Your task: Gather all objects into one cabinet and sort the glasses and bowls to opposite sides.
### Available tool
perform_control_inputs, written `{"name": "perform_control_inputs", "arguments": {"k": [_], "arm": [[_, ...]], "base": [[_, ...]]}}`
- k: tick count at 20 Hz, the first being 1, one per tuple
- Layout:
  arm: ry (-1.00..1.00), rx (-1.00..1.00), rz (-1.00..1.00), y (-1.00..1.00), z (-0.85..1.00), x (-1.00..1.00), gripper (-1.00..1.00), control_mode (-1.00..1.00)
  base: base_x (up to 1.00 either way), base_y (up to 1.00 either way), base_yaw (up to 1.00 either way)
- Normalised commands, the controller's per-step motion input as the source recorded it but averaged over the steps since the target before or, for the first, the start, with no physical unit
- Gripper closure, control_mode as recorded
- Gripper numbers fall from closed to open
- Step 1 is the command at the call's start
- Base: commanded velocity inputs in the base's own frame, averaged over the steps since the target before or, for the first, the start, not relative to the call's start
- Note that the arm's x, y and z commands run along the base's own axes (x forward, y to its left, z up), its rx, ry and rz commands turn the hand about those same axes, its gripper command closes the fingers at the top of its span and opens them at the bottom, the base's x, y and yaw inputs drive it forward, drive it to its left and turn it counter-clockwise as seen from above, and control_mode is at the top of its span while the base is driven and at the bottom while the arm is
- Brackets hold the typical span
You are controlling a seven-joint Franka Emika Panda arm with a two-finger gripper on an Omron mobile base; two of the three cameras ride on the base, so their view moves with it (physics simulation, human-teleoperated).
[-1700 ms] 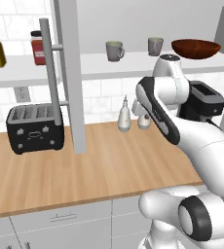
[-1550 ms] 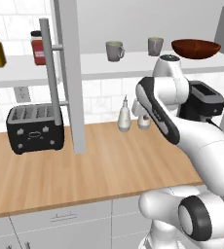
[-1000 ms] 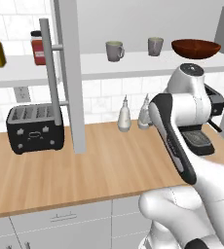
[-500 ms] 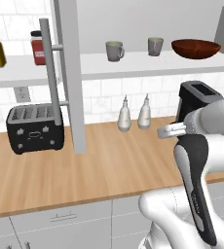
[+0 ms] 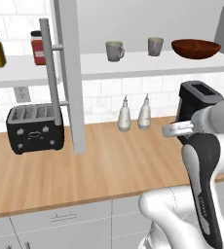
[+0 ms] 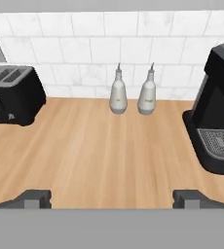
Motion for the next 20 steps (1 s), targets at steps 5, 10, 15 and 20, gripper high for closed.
{"name": "perform_control_inputs", "arguments": {"k": [5, 10, 15, 20], "arm": [[0.02, 0.12, -0.03, 0.00, 0.27, -0.64, -1.00, -1.00], [0.01, 0.03, -0.16, 0.05, 0.05, -0.44, -1.00, -1.00], [0.00, 0.00, -0.27, 0.08, 0.22, -0.14, -1.00, -1.00], [0.00, 0.00, -0.05, 0.00, 0.04, 0.00, -1.00, -1.00]], "base": [[0.00, 0.00, 0.00], [0.00, 0.00, 0.00], [0.00, 0.00, 0.00], [0.00, 0.00, 0.00]]}}
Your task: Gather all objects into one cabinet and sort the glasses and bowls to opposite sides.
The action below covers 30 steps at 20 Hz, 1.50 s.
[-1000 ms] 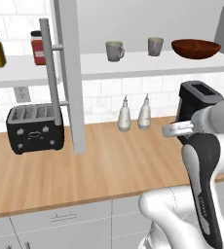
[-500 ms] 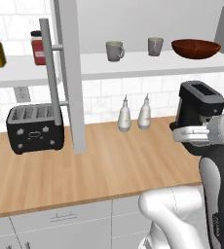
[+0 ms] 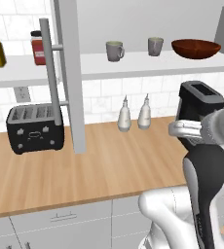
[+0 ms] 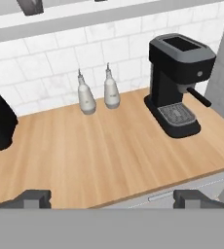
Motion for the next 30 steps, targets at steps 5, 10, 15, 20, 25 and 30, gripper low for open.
{"name": "perform_control_inputs", "arguments": {"k": [5, 10, 15, 20, 25, 30], "arm": [[0.00, 0.01, 0.12, -0.01, 0.00, -0.13, -1.00, -1.00], [0.00, 0.00, 0.18, 0.00, 0.00, -0.32, -1.00, 1.00], [0.00, 0.00, 0.00, 0.00, 0.00, 0.00, -1.00, 1.00], [0.00, 0.00, 0.00, 0.00, 0.00, 0.00, -1.00, 1.00], [0.00, 0.00, 0.00, 0.00, 0.00, 0.00, -1.00, 1.00], [0.00, 0.00, 0.00, 0.00, 0.00, 0.00, -1.00, 1.00]], "base": [[0.00, 0.00, 0.00], [-0.01, 0.00, 0.00], [-0.17, 0.00, 0.00], [-0.53, 0.09, 0.00], [-0.57, 0.22, -0.02], [-0.27, 0.56, -0.14]]}}
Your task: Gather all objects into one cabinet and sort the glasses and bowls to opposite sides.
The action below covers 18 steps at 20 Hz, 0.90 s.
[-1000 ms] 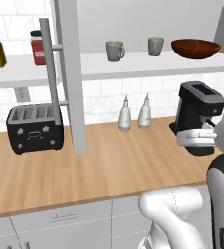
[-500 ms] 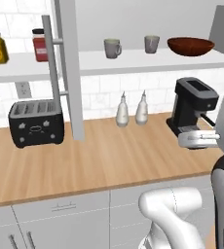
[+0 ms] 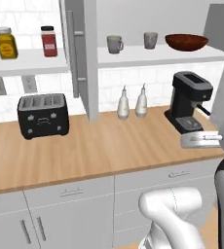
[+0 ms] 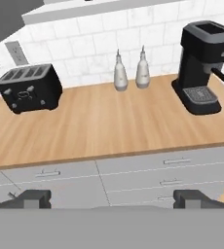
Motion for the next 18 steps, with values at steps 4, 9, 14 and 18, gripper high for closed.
{"name": "perform_control_inputs", "arguments": {"k": [4, 9, 14, 18], "arm": [[0.00, 0.00, 0.00, 0.00, 0.00, 0.00, -1.00, 1.00], [0.00, 0.00, 0.00, 0.00, 0.00, 0.00, -1.00, 1.00], [0.00, 0.00, 0.00, 0.00, 0.00, 0.00, -1.00, 1.00], [0.00, 0.00, 0.00, 0.00, 0.00, 0.00, -1.00, 1.00]], "base": [[-0.22, 0.75, -0.14], [-0.65, 0.71, -0.06], [-0.58, 0.60, -0.03], [-0.06, 0.78, -0.01]]}}
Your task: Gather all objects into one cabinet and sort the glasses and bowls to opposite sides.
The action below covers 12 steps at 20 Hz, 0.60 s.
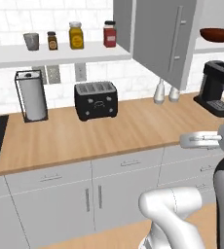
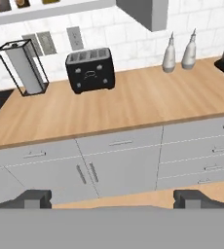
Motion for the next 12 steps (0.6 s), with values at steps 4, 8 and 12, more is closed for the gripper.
{"name": "perform_control_inputs", "arguments": {"k": [4, 8, 12], "arm": [[0.00, 0.00, 0.00, 0.00, 0.00, 0.00, -1.00, 1.00], [0.00, 0.00, 0.00, 0.00, 0.00, 0.00, -1.00, 1.00], [0.00, 0.00, 0.00, 0.00, 0.00, 0.00, -1.00, 1.00]], "base": [[0.00, 0.85, 0.00], [0.06, 0.76, 0.00], [0.27, 0.60, 0.00]]}}
